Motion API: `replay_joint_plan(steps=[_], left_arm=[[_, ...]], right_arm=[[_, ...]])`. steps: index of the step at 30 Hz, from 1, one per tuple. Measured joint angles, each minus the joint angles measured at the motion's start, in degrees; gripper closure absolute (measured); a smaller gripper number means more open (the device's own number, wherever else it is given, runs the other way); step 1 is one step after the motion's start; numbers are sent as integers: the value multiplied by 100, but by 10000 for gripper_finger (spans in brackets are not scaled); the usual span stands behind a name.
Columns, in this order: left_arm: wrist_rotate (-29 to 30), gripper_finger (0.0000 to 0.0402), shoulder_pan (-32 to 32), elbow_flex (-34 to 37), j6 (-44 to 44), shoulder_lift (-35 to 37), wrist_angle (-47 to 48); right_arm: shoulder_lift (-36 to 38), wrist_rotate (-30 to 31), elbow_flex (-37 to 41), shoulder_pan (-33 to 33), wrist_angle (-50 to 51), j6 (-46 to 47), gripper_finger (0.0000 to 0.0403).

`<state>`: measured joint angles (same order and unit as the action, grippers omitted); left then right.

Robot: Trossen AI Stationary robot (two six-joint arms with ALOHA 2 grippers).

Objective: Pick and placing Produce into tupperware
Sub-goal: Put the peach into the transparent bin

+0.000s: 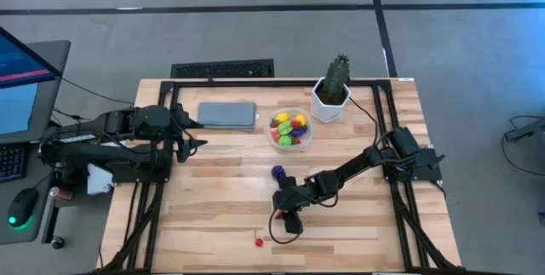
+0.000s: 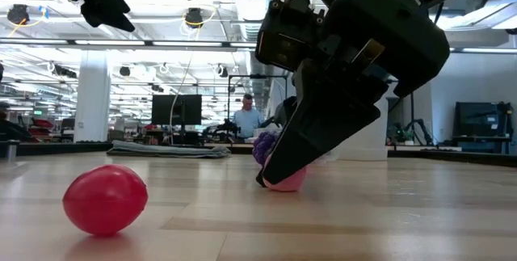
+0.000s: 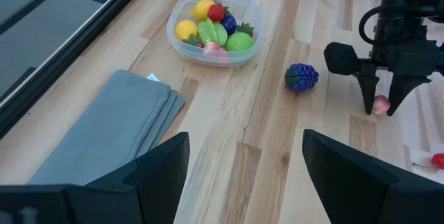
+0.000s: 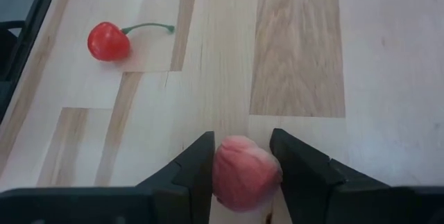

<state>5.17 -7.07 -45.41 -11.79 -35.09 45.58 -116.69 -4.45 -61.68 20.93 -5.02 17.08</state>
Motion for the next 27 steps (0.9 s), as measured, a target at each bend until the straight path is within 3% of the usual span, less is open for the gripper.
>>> replay_joint_plan(steps=[13,27], left_arm=[[0,132,0,-2,4,-2,-2],[0,132,-1,-2,80,-1,-2]], right_arm=[[265,-64,51,-151,146,116,242],[1052,20,32,-381,688,107,245]])
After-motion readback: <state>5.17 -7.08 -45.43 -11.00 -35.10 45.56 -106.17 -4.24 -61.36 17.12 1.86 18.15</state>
